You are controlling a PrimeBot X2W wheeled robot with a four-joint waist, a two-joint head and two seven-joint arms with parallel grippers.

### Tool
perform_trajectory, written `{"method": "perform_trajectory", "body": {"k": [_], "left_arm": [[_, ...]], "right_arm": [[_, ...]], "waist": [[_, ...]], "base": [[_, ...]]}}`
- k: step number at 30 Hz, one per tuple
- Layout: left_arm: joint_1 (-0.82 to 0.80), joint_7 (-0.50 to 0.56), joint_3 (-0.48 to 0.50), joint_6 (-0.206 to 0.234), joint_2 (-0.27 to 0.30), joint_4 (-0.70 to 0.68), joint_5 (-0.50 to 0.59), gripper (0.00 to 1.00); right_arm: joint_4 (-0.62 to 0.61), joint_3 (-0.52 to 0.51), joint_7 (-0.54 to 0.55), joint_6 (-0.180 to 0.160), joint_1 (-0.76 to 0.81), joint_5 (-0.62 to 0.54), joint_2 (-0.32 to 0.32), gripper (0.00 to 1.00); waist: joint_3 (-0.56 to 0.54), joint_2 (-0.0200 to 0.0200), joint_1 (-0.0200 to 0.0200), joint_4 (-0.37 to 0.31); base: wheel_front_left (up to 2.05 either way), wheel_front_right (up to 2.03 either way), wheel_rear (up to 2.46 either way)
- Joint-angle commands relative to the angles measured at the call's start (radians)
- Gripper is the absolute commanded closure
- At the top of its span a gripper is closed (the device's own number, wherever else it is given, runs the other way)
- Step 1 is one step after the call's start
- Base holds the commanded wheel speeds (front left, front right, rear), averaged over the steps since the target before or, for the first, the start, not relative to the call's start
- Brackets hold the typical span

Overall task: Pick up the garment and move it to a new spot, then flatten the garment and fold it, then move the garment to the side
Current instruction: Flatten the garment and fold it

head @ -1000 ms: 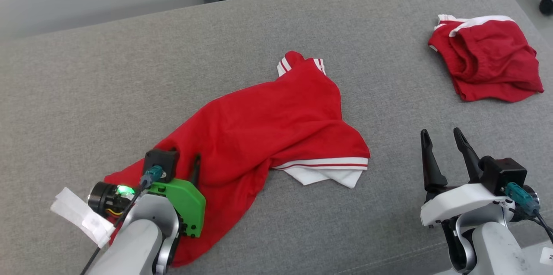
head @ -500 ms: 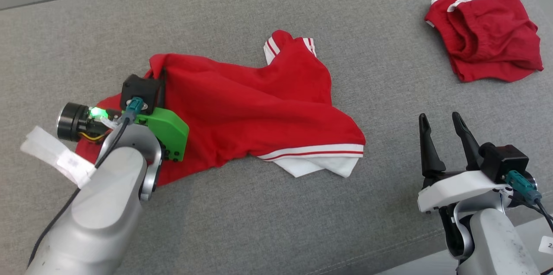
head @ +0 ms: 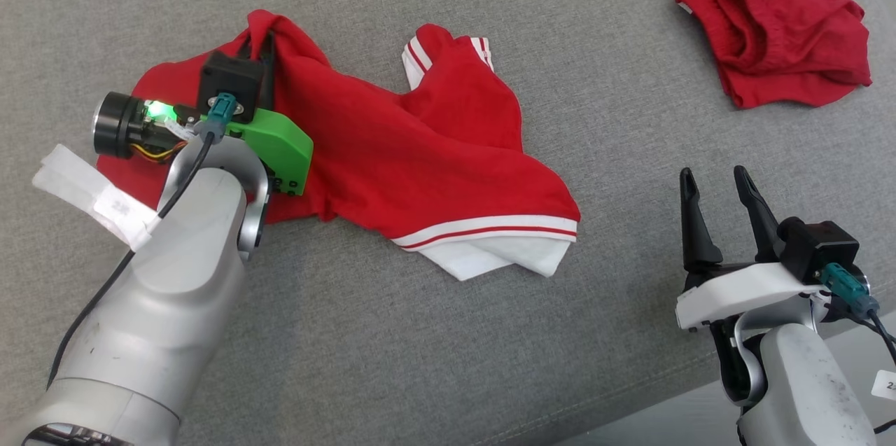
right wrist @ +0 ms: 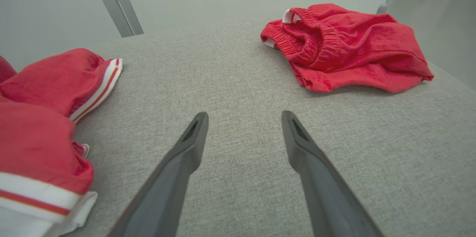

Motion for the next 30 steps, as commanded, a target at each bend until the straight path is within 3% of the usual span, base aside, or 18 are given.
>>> {"method": "perform_trajectory", "body": {"k": [1,8,18,23,30], "left_arm": [[-0.016,-0.015,0.000,-0.010,-0.008,0.018,-0.002,0.00],[0.043,-0.058,0.024,-0.027,-0.055,0.034,-0.040,0.00],[0.329,-0.062,0.145,0.052,-0.025,-0.197,-0.089,0.00],[0.459,-0.047,0.175,0.075,-0.014,-0.206,-0.136,0.00],[0.473,-0.028,0.202,0.054,-0.018,-0.179,-0.192,0.00]], "right_arm": [[0.005,-0.001,-0.006,-0.002,-0.011,-0.005,-0.001,0.00],[0.015,-0.026,-0.009,-0.002,0.015,-0.024,-0.001,0.00],[0.004,-0.029,0.007,-0.002,0.050,-0.027,-0.002,0.00],[-0.005,-0.028,0.017,-0.002,0.055,-0.030,-0.002,0.00],[-0.023,-0.023,0.026,-0.002,0.050,-0.036,-0.002,0.00]], "waist": [[-0.007,-0.0001,0.0000,0.004],[-0.079,-0.0001,0.0000,0.060],[-0.161,-0.0001,0.0000,0.151],[-0.166,-0.0001,0.0000,0.162],[-0.148,-0.0001,0.0000,0.141]], "base": [[0.00,0.00,0.00],[0.00,0.00,0.00],[0.00,0.00,0.00],[0.00,0.00,0.00],[0.00,0.00,0.00]]}}
